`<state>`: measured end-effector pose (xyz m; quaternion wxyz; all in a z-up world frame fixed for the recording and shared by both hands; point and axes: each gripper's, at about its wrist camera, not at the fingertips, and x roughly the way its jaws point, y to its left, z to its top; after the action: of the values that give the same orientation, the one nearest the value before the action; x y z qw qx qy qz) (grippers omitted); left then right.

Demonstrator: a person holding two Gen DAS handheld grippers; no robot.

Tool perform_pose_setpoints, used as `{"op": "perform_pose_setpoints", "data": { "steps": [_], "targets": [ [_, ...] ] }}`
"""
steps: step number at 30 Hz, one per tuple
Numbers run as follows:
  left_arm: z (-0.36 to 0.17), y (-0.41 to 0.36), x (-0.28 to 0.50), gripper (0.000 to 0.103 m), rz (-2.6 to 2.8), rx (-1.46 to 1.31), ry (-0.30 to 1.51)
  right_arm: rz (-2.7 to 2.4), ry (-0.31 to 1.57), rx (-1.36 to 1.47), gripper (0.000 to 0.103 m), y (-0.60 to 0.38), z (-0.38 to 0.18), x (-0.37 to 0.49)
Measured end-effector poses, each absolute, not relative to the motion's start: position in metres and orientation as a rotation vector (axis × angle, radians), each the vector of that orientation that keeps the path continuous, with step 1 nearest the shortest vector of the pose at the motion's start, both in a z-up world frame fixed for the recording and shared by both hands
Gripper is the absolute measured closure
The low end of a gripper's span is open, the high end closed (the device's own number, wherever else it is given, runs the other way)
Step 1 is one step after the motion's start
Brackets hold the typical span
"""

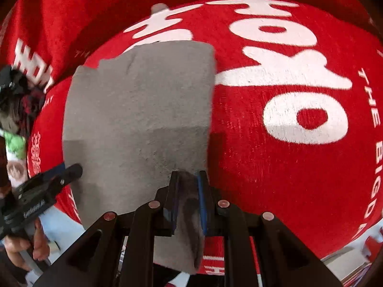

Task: Fold small clothes

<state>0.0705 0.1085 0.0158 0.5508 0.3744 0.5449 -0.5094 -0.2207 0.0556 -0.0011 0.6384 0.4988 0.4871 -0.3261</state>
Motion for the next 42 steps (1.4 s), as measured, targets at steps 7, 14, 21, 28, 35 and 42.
{"op": "perform_pose_setpoints", "data": {
  "steps": [7, 14, 21, 28, 35, 42],
  "targets": [
    [0.016, 0.107, 0.071, 0.05, -1.188, 0.894, 1.312, -0.758, 1.166, 1.088, 0.085, 0.066, 0.008, -0.219],
    [0.023, 0.11, 0.067, 0.05, -1.181, 0.929, 1.322, -0.771, 1.206, 1.154, 0.085, 0.068, 0.014, -0.225],
    [0.055, 0.119, 0.067, 0.05, -1.195, 0.94, 1.307, -0.777, 1.248, 1.204, 0.085, 0.072, 0.028, -0.23],
    [0.089, 0.127, 0.067, 0.05, -1.195, 0.96, 1.301, -0.761, 1.213, 1.203, 0.081, 0.078, 0.067, -0.233],
    [0.124, 0.138, 0.062, 0.041, -1.191, 0.971, 1.276, -0.761, 1.201, 1.213, 0.081, 0.083, 0.1, -0.232],
    [0.155, 0.141, 0.065, 0.024, -1.162, 0.94, 1.253, -0.754, 1.189, 1.155, 0.065, 0.087, 0.136, -0.221]
  ]
}}
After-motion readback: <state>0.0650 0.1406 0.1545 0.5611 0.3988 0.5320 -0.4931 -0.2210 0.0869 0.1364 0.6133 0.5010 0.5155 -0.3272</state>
